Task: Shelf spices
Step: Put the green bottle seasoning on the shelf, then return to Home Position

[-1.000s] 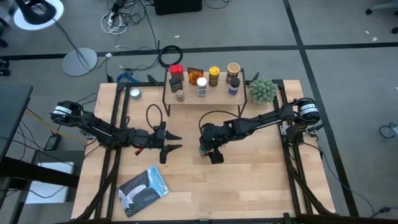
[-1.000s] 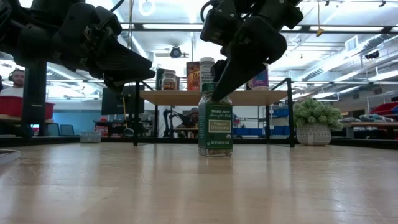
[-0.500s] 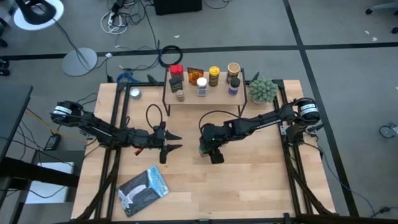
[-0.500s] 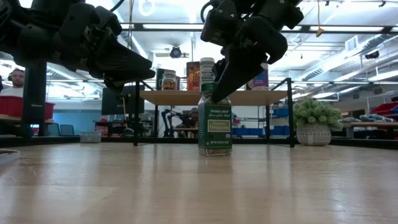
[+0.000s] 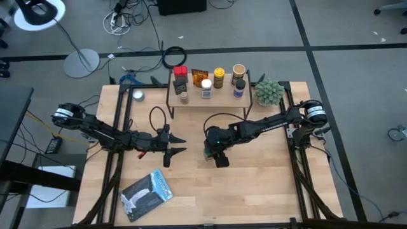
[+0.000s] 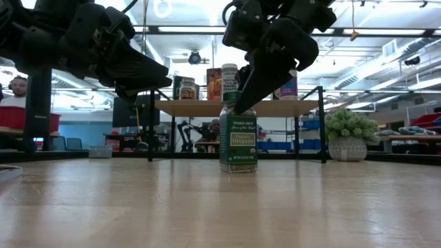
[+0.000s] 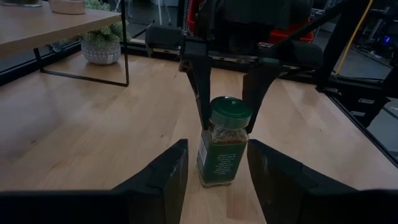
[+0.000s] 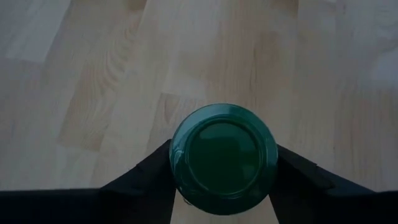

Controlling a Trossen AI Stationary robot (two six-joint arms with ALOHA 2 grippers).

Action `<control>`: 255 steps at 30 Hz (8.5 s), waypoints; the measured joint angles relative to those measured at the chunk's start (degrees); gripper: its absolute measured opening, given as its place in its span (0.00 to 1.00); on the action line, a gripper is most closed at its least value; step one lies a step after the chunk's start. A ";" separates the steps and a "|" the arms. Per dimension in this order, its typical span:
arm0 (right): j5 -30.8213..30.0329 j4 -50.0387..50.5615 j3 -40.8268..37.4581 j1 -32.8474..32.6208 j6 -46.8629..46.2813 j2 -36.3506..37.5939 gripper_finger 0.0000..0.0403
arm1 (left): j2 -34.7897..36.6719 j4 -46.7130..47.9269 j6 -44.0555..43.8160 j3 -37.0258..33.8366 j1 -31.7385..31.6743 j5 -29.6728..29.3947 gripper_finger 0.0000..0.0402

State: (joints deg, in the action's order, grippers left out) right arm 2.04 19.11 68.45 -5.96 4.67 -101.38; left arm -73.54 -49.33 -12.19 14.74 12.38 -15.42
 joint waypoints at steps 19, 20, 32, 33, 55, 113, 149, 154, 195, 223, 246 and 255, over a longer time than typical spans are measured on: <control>0.00 0.70 0.00 0.00 -0.09 1.21 0.52 | 0.00 0.00 -0.02 0.00 0.00 -0.02 0.42; 0.00 0.58 0.00 0.02 -0.11 1.57 0.52 | 0.00 -0.01 -0.02 0.00 0.00 -0.02 0.42; -4.57 4.03 0.00 1.19 -0.02 11.38 0.52 | 0.00 -0.05 -0.04 0.00 0.00 -0.02 0.42; -5.06 4.40 0.00 1.51 0.00 12.44 0.52 | 0.00 -0.01 -0.04 0.00 0.00 -0.02 0.42; -5.25 27.08 14.20 17.73 3.38 19.97 0.52 | 0.00 0.00 0.10 -0.02 0.00 -0.80 0.42; 8.04 28.14 21.84 36.15 14.49 10.47 0.58 | 0.02 1.23 1.22 -0.02 0.00 -1.70 0.42; 6.34 26.16 22.38 35.95 16.59 10.67 0.57 | 0.00 1.30 1.20 -0.02 0.00 -1.70 0.42; 6.34 26.16 22.40 35.95 16.59 10.67 0.56 | 0.00 1.30 1.20 -0.02 0.00 -1.70 0.42; 2.29 15.83 -8.99 14.31 -8.61 34.28 0.01 | 0.00 1.15 1.46 -0.02 0.00 -1.73 0.42; -7.20 -46.77 -50.25 2.69 -23.64 42.44 0.05 | 36.65 12.67 6.31 -14.01 -10.19 5.25 0.42; -7.89 -52.76 -62.98 2.56 -22.63 61.66 0.05 | 73.28 42.71 8.76 -14.27 -10.16 5.60 0.42; -7.88 -52.19 -63.89 2.56 -20.38 63.44 0.03 | 73.18 44.79 8.57 -14.29 -10.14 5.96 0.42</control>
State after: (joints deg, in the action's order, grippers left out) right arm -5.84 -33.07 4.56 -3.40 -15.71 -37.94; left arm -0.36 -4.54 -3.62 0.45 2.24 -9.46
